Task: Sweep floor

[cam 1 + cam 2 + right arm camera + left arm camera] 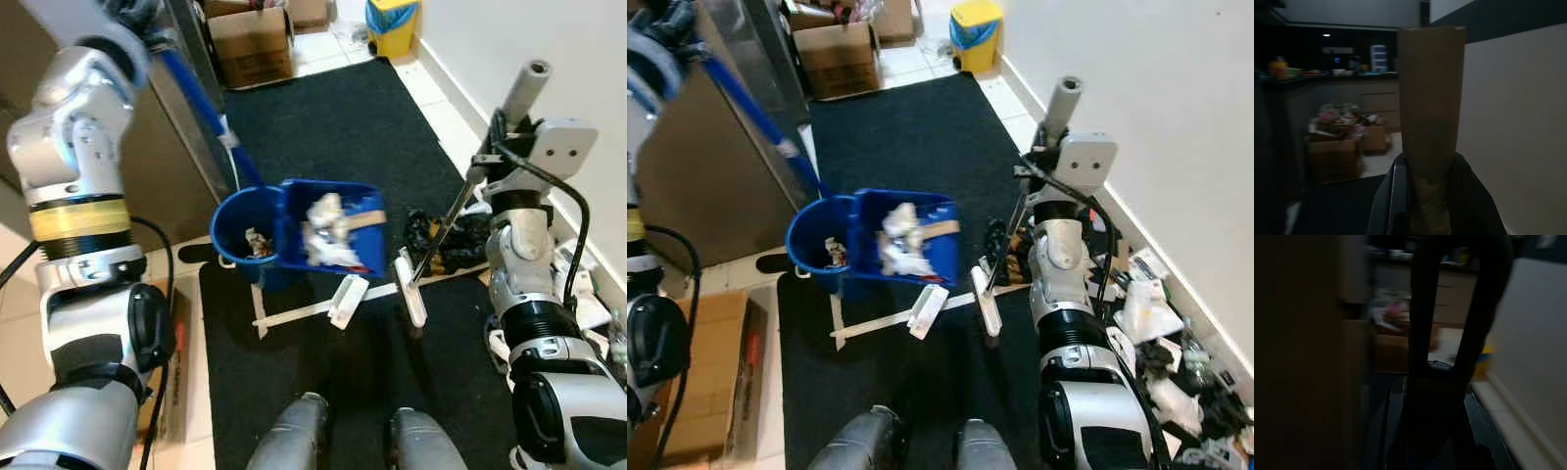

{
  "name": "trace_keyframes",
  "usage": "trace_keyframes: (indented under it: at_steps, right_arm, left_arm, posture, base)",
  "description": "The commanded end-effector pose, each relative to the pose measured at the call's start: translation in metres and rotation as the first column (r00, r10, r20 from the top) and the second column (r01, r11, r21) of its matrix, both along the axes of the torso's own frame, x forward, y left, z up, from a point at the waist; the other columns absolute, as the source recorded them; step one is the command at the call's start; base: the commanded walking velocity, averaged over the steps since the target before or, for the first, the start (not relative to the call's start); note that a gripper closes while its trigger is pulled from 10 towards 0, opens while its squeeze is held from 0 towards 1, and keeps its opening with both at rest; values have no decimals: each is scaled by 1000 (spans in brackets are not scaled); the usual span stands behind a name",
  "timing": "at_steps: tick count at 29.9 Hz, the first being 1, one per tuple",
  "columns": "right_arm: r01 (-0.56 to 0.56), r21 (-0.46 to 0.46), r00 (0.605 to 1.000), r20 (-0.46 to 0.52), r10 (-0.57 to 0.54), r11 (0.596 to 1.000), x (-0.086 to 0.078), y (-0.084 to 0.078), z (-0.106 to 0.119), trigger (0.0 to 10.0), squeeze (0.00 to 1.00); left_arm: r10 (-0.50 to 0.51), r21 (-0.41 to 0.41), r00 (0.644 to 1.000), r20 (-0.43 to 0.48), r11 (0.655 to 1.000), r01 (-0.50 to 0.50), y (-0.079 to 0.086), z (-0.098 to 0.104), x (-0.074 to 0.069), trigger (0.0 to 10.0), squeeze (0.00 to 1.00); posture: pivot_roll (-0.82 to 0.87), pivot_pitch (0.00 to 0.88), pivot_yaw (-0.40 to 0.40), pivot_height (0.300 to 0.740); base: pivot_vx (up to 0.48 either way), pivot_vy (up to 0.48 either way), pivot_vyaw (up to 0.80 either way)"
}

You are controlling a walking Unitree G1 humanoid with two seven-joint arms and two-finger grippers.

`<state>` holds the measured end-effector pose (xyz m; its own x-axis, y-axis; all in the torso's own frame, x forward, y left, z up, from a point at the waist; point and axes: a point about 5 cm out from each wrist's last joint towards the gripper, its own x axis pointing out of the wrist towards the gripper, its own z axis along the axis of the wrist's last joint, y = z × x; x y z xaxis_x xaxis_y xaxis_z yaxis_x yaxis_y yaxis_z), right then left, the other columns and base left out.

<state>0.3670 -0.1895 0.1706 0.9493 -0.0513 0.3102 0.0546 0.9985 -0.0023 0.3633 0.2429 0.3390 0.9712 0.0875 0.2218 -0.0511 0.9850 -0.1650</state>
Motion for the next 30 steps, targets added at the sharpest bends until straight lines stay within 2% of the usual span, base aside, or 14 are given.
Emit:
trace_keyframes:
  at_steps: [1, 8, 18, 28, 30]
  right_arm:
    - [-2, -7, 1000, 12, 2, 1000, 1, 3, 3, 10000, 0]
    - [-4, -3, 1000, 9, 4, 1000, 2, 3, 3, 10000, 0]
    - [-4, 6, 1000, 10, 4, 1000, 0, 3, 1, 10000, 0]
    - [-16, 19, 1000, 15, 16, 1000, 0, 6, 1, 10000, 0]
    - [-17, 21, 1000, 17, 17, 1000, 0, 7, 1, 10000, 0]
  left_arm:
    - [49, 19, 994, 97, 998, -51, 12, 24, -8, 10000, 0]
    - [97, 36, 987, 127, 994, -102, 30, 34, -13, 10000, 0]
    - [148, 37, 978, 147, 987, -155, 44, 41, -18, 10000, 0]
    - [131, 26, 983, 131, 990, -136, 38, 34, -16, 10000, 0]
    - [140, 49, 981, 131, 988, -148, 36, 31, -16, 10000, 0]
  posture:
    - [49, 104, 82, 740]
    - [55, 108, 79, 740]
    - [55, 112, 82, 740]
    - [59, 118, 80, 740]
    - [59, 118, 80, 740]
  base:
    - [0, 0, 0]
    - [0, 0, 0]
    - [0, 0, 0]
    - [0, 0, 0]
    - [0, 0, 0]
